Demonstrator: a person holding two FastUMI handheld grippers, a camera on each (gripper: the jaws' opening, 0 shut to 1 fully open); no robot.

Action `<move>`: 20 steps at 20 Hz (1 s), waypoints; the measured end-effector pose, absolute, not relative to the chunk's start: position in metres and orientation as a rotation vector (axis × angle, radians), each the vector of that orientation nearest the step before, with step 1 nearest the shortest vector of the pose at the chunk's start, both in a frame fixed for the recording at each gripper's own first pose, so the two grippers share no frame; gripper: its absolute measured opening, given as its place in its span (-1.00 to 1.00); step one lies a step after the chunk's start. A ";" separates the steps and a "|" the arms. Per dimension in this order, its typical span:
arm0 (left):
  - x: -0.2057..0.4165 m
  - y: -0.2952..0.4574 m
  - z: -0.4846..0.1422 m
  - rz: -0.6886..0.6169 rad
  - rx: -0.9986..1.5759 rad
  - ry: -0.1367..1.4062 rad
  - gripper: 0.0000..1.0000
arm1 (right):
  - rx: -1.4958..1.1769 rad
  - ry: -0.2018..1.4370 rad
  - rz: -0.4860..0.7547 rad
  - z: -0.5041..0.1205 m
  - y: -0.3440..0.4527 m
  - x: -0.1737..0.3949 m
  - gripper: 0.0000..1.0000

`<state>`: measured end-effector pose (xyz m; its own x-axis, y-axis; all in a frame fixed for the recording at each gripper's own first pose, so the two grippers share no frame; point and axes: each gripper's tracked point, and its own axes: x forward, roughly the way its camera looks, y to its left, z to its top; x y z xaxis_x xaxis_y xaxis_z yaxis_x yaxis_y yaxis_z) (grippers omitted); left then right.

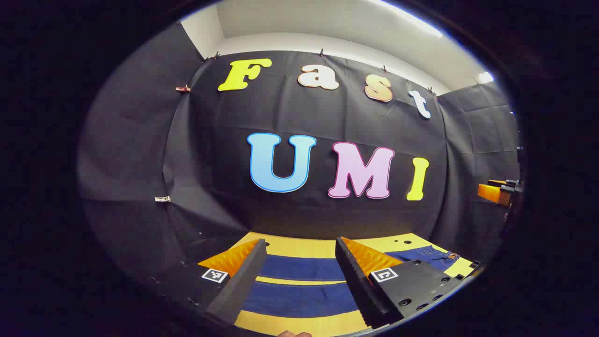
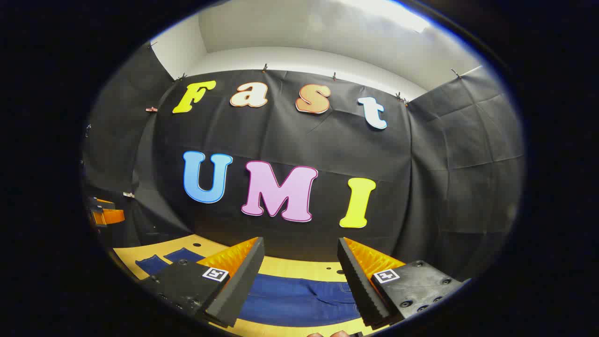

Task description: Grasp the waist and the cuffs of the jeans and fold them to make the two legs overlap; first hold the waist and fold one-third of the jeans toward the cuffs, then hold the cuffs and fold the remaining one-third in the same direction to finish folding.

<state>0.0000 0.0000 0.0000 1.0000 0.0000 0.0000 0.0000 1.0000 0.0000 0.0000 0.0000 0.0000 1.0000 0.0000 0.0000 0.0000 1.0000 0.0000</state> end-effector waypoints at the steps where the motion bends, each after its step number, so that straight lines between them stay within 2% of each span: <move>1: 0.001 -0.002 0.000 -0.011 -0.004 -0.002 0.90 | -0.004 0.003 -0.008 0.000 -0.003 0.000 0.87; 6: 0.011 -0.011 0.008 -0.023 0.013 -0.010 0.90 | -0.017 0.006 -0.041 0.005 -0.015 -0.004 0.92; 14: 0.024 -0.029 0.014 -0.057 0.027 -0.022 0.90 | -0.042 0.009 -0.029 0.004 -0.012 -0.003 0.89; 16: 0.025 -0.026 0.005 -0.070 0.014 -0.005 0.90 | -0.054 0.017 -0.014 0.003 -0.010 -0.001 0.96; 20: 0.031 0.006 -0.035 -0.098 0.057 0.112 0.90 | -0.187 0.058 0.068 -0.006 -0.016 0.012 0.89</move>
